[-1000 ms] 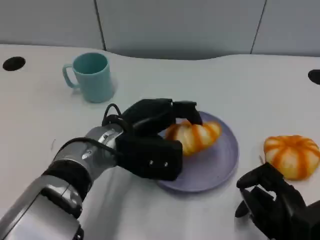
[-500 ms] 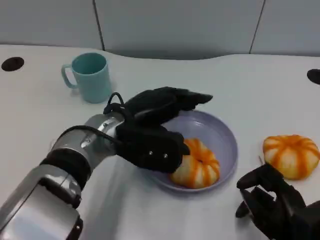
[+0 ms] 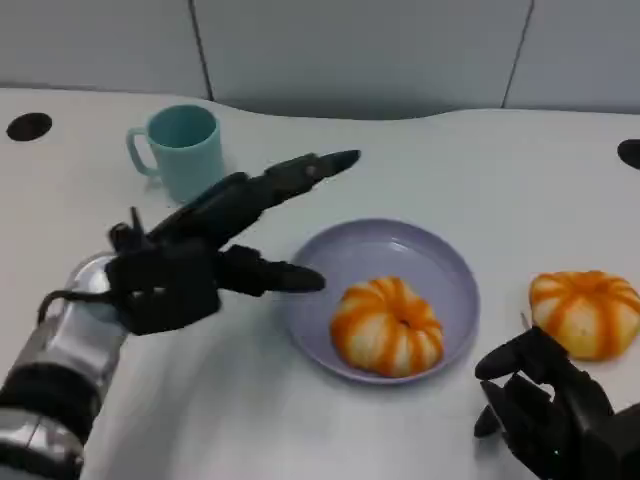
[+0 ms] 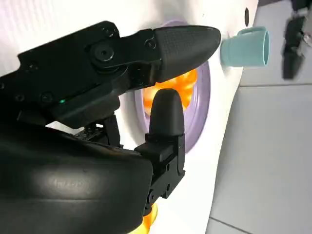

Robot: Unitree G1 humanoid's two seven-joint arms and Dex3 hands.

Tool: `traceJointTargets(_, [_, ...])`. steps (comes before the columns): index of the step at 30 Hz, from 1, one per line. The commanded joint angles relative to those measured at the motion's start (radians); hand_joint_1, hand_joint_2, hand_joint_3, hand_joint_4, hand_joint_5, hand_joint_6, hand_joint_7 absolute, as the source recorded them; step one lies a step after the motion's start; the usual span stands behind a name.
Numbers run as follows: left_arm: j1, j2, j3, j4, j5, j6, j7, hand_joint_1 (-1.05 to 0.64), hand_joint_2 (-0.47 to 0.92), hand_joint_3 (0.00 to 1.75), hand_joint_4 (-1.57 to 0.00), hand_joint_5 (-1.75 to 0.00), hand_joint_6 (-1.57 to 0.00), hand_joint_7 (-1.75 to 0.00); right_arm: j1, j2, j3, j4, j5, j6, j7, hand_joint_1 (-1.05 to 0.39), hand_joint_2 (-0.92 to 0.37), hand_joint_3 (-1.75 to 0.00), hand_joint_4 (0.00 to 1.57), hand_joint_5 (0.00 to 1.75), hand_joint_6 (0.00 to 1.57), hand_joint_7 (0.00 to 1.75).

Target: Grasp the bread from the table and place it into the plate.

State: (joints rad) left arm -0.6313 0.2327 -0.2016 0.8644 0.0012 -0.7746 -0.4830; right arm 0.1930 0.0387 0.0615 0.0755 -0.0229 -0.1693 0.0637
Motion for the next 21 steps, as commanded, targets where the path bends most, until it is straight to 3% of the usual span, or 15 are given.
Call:
traceJointTargets(1, [0.183,-0.012,0.114,-0.183,-0.231,0.103,-0.102,-0.69,0.92,0.14,-0.45,-0.28,-0.38,-0.11,0.017,-0.011,-0.007,-0.029,0.007,0.026,-0.002,-0.29,-0.92,-0.32,0.55,1.75,0.32,1.75])
traceJointTargets(5, [0.210,-0.017,0.135,-0.244,-0.239,0.154,-0.124,-0.69,0.92,0.14,-0.47,-0.30,-0.40,-0.10,0.018,-0.011,-0.007,-0.034,0.007,0.032,-0.002,-0.29,-0.92,-0.31,0.55,1.75,0.32,1.75])
traceJointTargets(6, [0.302,-0.033,0.183,-0.284,-0.317,0.184,-0.128,-0.69,0.92,0.14,-0.47,-0.31,-0.40,-0.10,0.022,-0.015,-0.006,-0.036,0.009,0.025,0.004,-0.29,-0.92,-0.31,0.55,1.75,0.32,1.75])
traceJointTargets(7, [0.372,-0.046,0.220,-0.316,-0.375,0.209,-0.132,-0.66,0.92,0.18,-0.45,-0.74,-0.52,-0.27,0.025,-0.018,-0.005,-0.037,0.010,0.019,0.008,-0.29,-0.92,-0.31,0.55,1.75,0.32,1.75])
traceJointTargets(8, [0.436,-0.048,0.255,-0.346,-0.409,0.242,-0.114,-0.65,0.92,0.19,-0.39,-0.98,-0.53,-0.38,0.027,-0.019,-0.005,-0.040,0.008,0.017,0.008,-0.29,-0.92,-0.31,0.55,1.75,0.32,1.75])
traceJointTargets(9, [0.476,-0.048,0.277,-0.370,-0.426,0.269,-0.101,-0.67,0.92,0.19,-0.36,-1.35,-0.48,-0.83,0.028,-0.019,-0.004,-0.042,0.005,0.017,0.007,-0.29,-0.92,-0.31,0.55,1.75,0.32,1.75])
traceJointTargets(10, [0.497,-0.042,0.289,-0.393,-0.419,0.302,-0.082,-0.67,0.92,0.19,-0.34,-1.45,-0.45,-0.98,0.027,-0.018,-0.004,-0.044,0.003,0.019,0.006,-0.29,-0.92,-0.31,0.55,1.75,0.32,1.75])
traceJointTargets(11, [0.516,-0.036,0.298,-0.413,-0.407,0.330,-0.066,-0.63,0.92,0.16,-0.37,-1.62,-0.42,-1.24,0.026,-0.016,-0.004,-0.044,0.005,0.021,0.005,-0.29,-0.92,-0.31,0.55,1.75,0.32,1.75])
traceJointTargets(14, [0.561,-0.029,0.324,-0.463,-0.412,0.427,-0.057,-0.49,0.92,0.16,-0.52,-1.73,-0.42,-1.63,0.021,-0.014,-0.007,-0.039,0.015,0.020,0.010,-0.29,-0.92,-0.30,0.56,1.75,0.32,1.75])
traceJointTargets(15, [0.578,-0.030,0.332,-0.482,-0.412,0.461,-0.047,-0.47,0.92,0.16,-0.54,-1.74,-0.41,-1.69,0.020,-0.015,-0.006,-0.042,0.011,0.024,0.008,-0.30,-0.92,-0.30,0.56,1.75,0.33,1.75])
traceJointTargets(21, [0.659,-0.047,0.358,-0.565,-0.406,0.621,0.006,-0.35,0.92,0.10,-0.64,-1.75,-0.52,-1.75,0.019,-0.019,-0.017,-0.037,0.012,0.013,0.004,-0.29,-0.92,-0.30,0.55,1.75,0.32,1.75])
